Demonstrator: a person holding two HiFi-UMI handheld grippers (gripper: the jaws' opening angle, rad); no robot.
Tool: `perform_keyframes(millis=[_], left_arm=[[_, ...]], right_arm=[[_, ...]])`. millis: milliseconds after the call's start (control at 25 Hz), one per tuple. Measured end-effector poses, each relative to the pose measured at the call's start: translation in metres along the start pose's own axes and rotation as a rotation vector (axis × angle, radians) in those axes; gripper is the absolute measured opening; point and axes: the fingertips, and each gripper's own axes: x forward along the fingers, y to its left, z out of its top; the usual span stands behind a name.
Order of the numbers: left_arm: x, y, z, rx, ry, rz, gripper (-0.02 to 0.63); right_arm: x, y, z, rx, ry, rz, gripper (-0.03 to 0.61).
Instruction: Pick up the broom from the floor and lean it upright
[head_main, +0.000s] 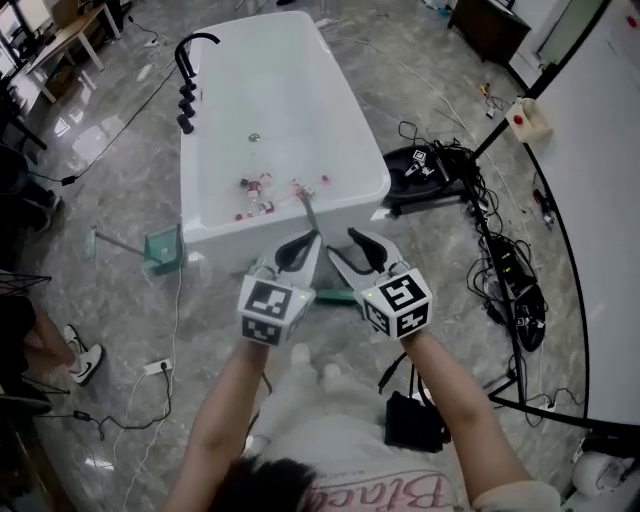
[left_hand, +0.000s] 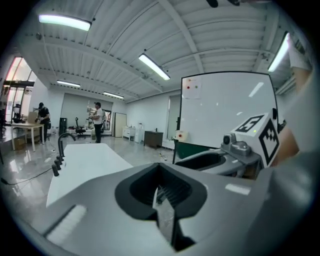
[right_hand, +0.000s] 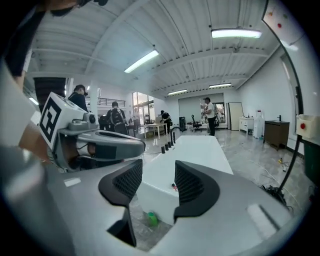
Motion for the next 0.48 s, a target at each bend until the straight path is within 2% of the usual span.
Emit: perform_keyframes(millis=[80, 200, 320, 480], left_arm=[[-0.006, -0.011, 0.013, 0.014, -0.013, -0.021, 0.000], [-0.011, -0.025, 0.037, 0.052, -0.040, -0.040, 0.000], [-0.019, -0.037, 0.054, 0.112, -0.056, -0.076, 0.000], [-0.030, -0.047, 0.075, 0.131, -0.106, -0.062, 0.000]], right_arm=[[-0.016, 0.003, 0.014, 0.016, -0.025, 0.000, 0.148], [-0.040, 0.006, 0.043, -0.002, -0.094, -0.015, 0.003], [-0.059, 0.018, 0.072, 0.004, -0.170, -0.004, 0.002], [-0.077, 0.033, 0.089, -0.012, -0.155, 0.012, 0.002]])
